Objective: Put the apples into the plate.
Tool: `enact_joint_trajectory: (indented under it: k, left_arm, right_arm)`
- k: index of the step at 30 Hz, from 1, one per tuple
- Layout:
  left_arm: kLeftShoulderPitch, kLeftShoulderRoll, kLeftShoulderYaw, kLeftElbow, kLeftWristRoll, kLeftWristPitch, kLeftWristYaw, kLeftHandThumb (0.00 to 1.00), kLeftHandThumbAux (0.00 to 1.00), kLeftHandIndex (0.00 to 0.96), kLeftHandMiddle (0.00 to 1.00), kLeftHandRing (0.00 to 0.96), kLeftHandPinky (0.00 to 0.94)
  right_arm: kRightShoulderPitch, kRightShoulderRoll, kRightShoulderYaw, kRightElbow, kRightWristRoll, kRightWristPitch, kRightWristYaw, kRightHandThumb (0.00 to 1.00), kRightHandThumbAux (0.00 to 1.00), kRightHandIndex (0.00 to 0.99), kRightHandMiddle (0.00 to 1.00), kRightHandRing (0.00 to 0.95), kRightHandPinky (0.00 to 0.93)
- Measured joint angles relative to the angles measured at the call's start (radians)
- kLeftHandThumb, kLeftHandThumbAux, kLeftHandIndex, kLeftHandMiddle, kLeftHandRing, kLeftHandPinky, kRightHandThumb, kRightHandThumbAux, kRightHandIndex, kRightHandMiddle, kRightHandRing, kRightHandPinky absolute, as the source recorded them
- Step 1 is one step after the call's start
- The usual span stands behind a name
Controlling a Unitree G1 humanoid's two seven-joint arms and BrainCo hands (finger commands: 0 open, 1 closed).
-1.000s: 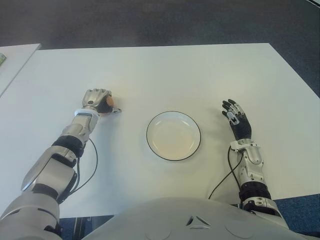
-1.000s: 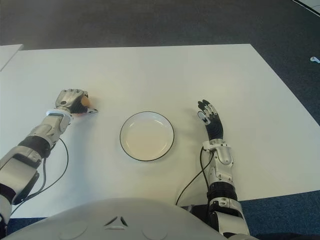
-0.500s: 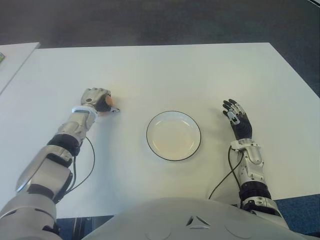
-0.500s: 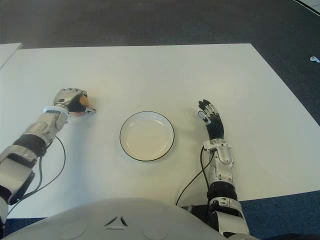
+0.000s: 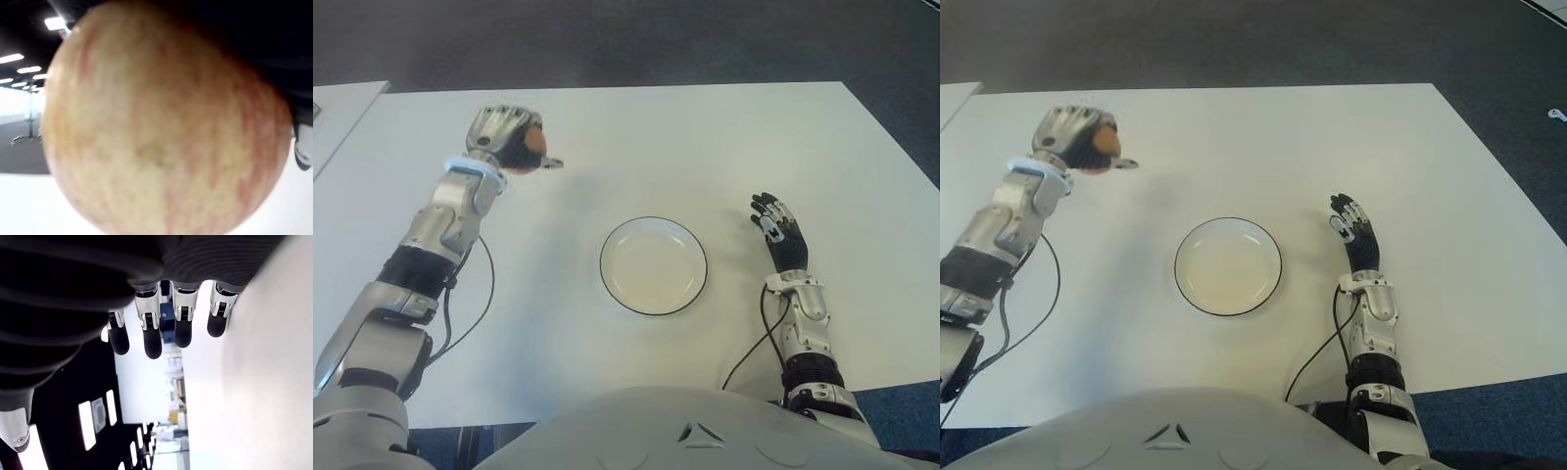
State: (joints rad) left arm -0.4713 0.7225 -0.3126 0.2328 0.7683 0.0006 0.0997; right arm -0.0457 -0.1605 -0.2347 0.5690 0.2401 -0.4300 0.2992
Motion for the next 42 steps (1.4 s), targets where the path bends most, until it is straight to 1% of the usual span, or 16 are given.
enact_joint_trajectory:
  k: [4, 7, 13, 16, 20, 22, 24, 26, 30, 34, 37, 42]
  left_arm:
    - [0.028, 0.015, 0.034, -0.131, -0.002, 0.006, -0.068, 0.747, 0.698, 0.442, 0.829, 0.831, 0.813]
    - [0.045, 0.033, 0.035, -0.207, 0.01, 0.004, -0.142, 0.747, 0.697, 0.443, 0.827, 0.829, 0.809]
    - [0.06, 0.054, 0.028, -0.257, 0.044, -0.038, -0.215, 0.748, 0.696, 0.443, 0.825, 0.827, 0.812]
    - [0.061, 0.061, 0.028, -0.271, 0.058, -0.058, -0.231, 0.749, 0.696, 0.443, 0.827, 0.829, 0.819]
    - [0.061, 0.063, 0.028, -0.301, 0.067, -0.076, -0.258, 0.75, 0.696, 0.443, 0.83, 0.833, 0.817]
    - [0.061, 0.06, 0.028, -0.333, 0.069, -0.076, -0.289, 0.751, 0.696, 0.443, 0.832, 0.836, 0.814]
    - [0.064, 0.044, 0.024, -0.385, 0.079, -0.059, -0.33, 0.751, 0.696, 0.443, 0.834, 0.838, 0.813]
    - [0.071, 0.012, 0.019, -0.443, 0.086, -0.038, -0.365, 0.751, 0.696, 0.443, 0.836, 0.841, 0.814]
    - [0.085, -0.054, 0.001, -0.495, 0.075, -0.04, -0.385, 0.752, 0.696, 0.443, 0.84, 0.845, 0.816]
    - [0.096, -0.125, -0.04, -0.474, 0.087, -0.04, -0.384, 0.754, 0.695, 0.443, 0.847, 0.851, 0.809]
    - [0.107, -0.172, -0.074, -0.454, 0.097, -0.043, -0.384, 0.756, 0.694, 0.444, 0.848, 0.848, 0.802]
    - [0.114, -0.238, -0.14, -0.422, 0.123, -0.078, -0.362, 0.758, 0.693, 0.444, 0.844, 0.836, 0.801]
  right_arm:
    - [-0.005, 0.001, 0.0, 0.006, 0.0, 0.0, -0.001, 0.289, 0.535, 0.151, 0.158, 0.072, 0.021]
    - [-0.006, 0.001, -0.002, 0.009, 0.0, 0.0, -0.008, 0.287, 0.536, 0.151, 0.154, 0.068, 0.023]
    - [-0.005, 0.0, -0.003, 0.011, -0.002, 0.0, -0.02, 0.302, 0.536, 0.155, 0.158, 0.074, 0.037]
    - [-0.005, 0.0, -0.003, 0.011, -0.002, -0.001, -0.024, 0.304, 0.536, 0.155, 0.151, 0.066, 0.015]
    - [-0.005, 0.001, -0.003, 0.012, -0.002, -0.008, -0.027, 0.305, 0.536, 0.154, 0.149, 0.061, 0.017]
    - [-0.005, 0.001, -0.003, 0.012, -0.002, -0.008, -0.027, 0.307, 0.536, 0.154, 0.151, 0.063, 0.022]
    - [-0.005, 0.001, -0.003, 0.011, -0.001, -0.008, -0.027, 0.308, 0.536, 0.153, 0.152, 0.065, 0.025]
    - [-0.005, 0.001, -0.003, 0.012, -0.001, -0.008, -0.027, 0.308, 0.537, 0.153, 0.154, 0.068, 0.03]
    - [-0.006, 0.002, -0.002, 0.011, -0.001, -0.008, -0.027, 0.312, 0.538, 0.155, 0.15, 0.066, 0.023]
    - [-0.006, 0.003, -0.003, 0.011, 0.0, -0.008, -0.027, 0.321, 0.535, 0.152, 0.144, 0.058, 0.01]
    - [-0.007, 0.003, -0.003, 0.011, 0.001, -0.008, -0.027, 0.324, 0.534, 0.154, 0.148, 0.065, 0.033]
    - [-0.007, 0.003, -0.003, 0.011, 0.0, -0.008, -0.027, 0.314, 0.529, 0.157, 0.152, 0.071, 0.035]
